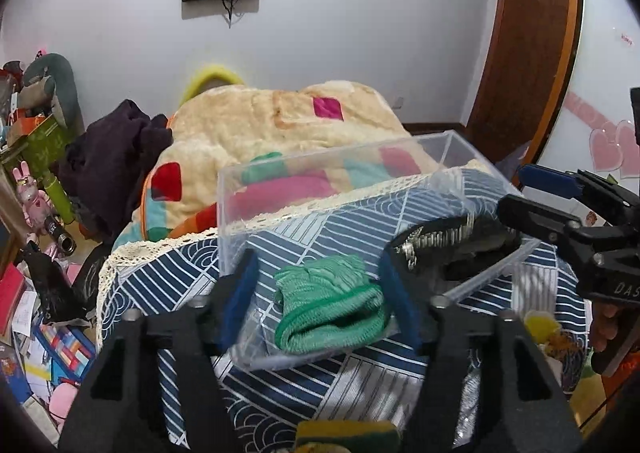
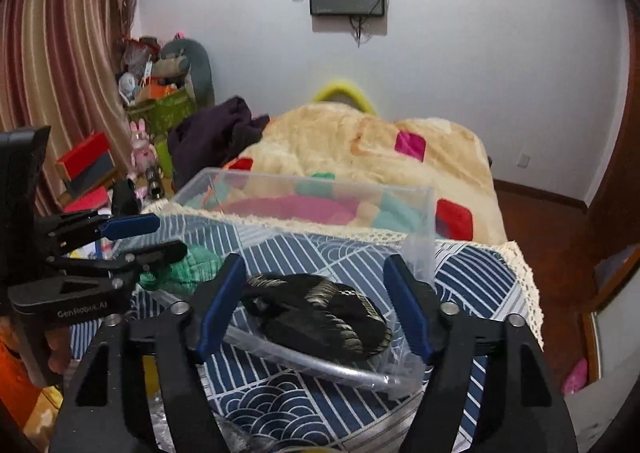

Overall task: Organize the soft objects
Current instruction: 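Drop green glove into clear box with left tool while right tool drops black cap, then grasp floral scrunchie with left tool while right tool grasps yellow felt ball, then release scrunchie from left tool into box while right tool releases yellow ball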

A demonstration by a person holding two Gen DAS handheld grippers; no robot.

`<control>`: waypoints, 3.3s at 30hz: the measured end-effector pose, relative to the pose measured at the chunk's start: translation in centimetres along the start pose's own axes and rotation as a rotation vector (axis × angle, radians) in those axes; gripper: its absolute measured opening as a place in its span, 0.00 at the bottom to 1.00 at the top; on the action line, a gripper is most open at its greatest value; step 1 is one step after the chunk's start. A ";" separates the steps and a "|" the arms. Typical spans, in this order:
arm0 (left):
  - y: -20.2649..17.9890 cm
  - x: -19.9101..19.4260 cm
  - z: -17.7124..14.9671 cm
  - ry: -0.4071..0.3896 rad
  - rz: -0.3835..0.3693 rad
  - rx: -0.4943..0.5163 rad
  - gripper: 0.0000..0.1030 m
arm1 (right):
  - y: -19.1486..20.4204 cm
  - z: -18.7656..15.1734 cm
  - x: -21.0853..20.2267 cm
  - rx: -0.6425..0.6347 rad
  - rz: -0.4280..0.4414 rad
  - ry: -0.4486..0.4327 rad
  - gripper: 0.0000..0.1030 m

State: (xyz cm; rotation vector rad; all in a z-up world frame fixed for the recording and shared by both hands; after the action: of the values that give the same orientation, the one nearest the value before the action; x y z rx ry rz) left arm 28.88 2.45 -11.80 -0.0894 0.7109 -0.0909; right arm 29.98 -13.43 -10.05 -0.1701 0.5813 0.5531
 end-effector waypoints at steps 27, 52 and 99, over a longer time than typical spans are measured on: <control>0.7 -5.8 -11.9 0.034 0.072 -0.017 0.79 | -2.9 -9.1 -5.2 0.107 -0.108 0.036 0.78; 0.6 -7.7 -13.6 0.020 0.011 -0.068 0.12 | -0.8 -11.5 -2.8 0.185 0.110 0.109 0.32; 1.8 -5.0 -9.3 0.043 -0.036 -0.054 0.06 | -0.5 -4.5 -3.3 -0.028 -0.044 -0.030 0.32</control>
State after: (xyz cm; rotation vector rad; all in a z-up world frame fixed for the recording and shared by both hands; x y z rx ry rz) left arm 19.14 4.31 -15.76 -0.1526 0.7547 -0.1080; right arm 25.80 -16.66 -11.85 -0.2005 0.5397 0.5207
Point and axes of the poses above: each gripper's, at about its wrist camera, not at the fingertips, and x roughly the way its jaws point, y to its left, z to its top, the point moved 5 cm from there along x, roughly the way its jaws point, and after that the axes turned 3 degrees about -x, right-handed, at the moved point
